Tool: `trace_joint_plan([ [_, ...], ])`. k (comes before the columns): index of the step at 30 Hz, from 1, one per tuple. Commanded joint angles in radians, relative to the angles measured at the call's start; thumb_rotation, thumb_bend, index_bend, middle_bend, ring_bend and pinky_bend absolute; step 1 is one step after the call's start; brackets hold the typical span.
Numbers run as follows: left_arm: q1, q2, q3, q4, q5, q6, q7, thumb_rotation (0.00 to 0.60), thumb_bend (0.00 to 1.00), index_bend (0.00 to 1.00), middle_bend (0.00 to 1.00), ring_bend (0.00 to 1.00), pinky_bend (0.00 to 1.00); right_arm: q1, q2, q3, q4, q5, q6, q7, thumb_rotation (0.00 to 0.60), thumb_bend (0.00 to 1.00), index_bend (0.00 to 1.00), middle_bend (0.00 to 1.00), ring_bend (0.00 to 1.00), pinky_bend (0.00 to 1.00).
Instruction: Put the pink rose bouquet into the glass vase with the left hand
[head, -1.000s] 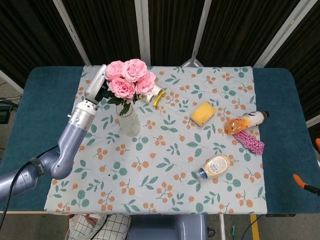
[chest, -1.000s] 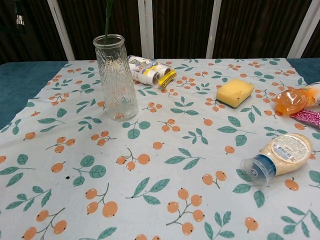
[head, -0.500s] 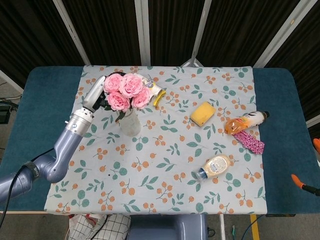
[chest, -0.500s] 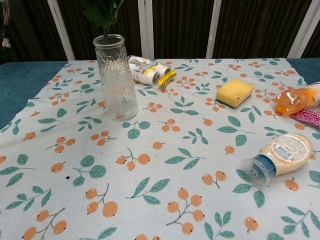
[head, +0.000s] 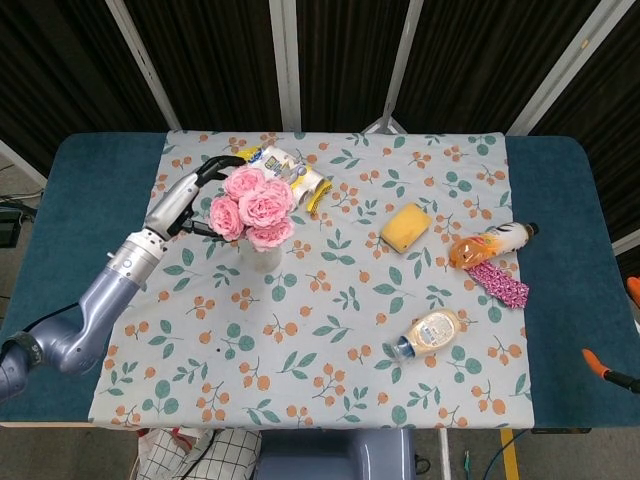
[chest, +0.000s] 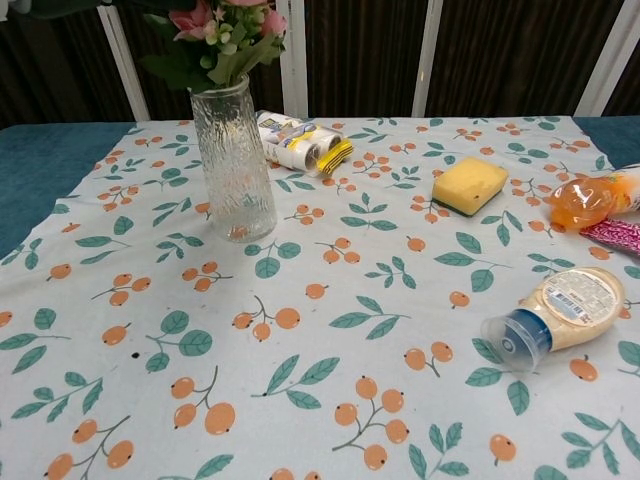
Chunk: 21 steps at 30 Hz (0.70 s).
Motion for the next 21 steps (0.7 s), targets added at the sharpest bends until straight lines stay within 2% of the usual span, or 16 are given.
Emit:
trace_joint_plan([
  [1,0.013,0.068,0.037,-0.023,-0.013,-0.053,0.063,0.6,0.18,0.08,0.0,0.0,0.1,0.001,0.003,-0.001,-0.005,-0.005,0.001,0.001,0.6,0.24,0.08,0.03,0.09,0.0],
  [7,0.028,0.159,0.074,-0.082,-0.068,-0.069,0.214,0.6,0.18,0.05,0.0,0.0,0.1,-0.001,0.005,-0.003,-0.016,-0.011,0.005,-0.005,0.6,0.24,0.08,0.03,0.09,0.0],
  [12,0.079,0.266,0.116,-0.174,-0.126,-0.031,0.345,0.6,0.18,0.06,0.04,0.0,0.1,-0.005,0.008,-0.001,-0.022,-0.013,0.016,0.0,0.6,0.24,0.08,0.03,0.09,0.0],
  [17,0.185,0.348,0.173,-0.281,-0.187,0.124,0.497,0.6,0.18,0.08,0.06,0.0,0.1,-0.004,0.011,-0.004,-0.027,-0.026,0.016,0.005,0.6,0.24,0.08,0.03,0.09,0.0],
  [21,0.294,0.372,0.227,-0.358,-0.161,0.298,0.589,0.6,0.19,0.11,0.07,0.0,0.09,-0.005,0.015,-0.01,-0.034,-0.043,0.021,0.005,0.6,0.24,0.08,0.03,0.09,0.0],
])
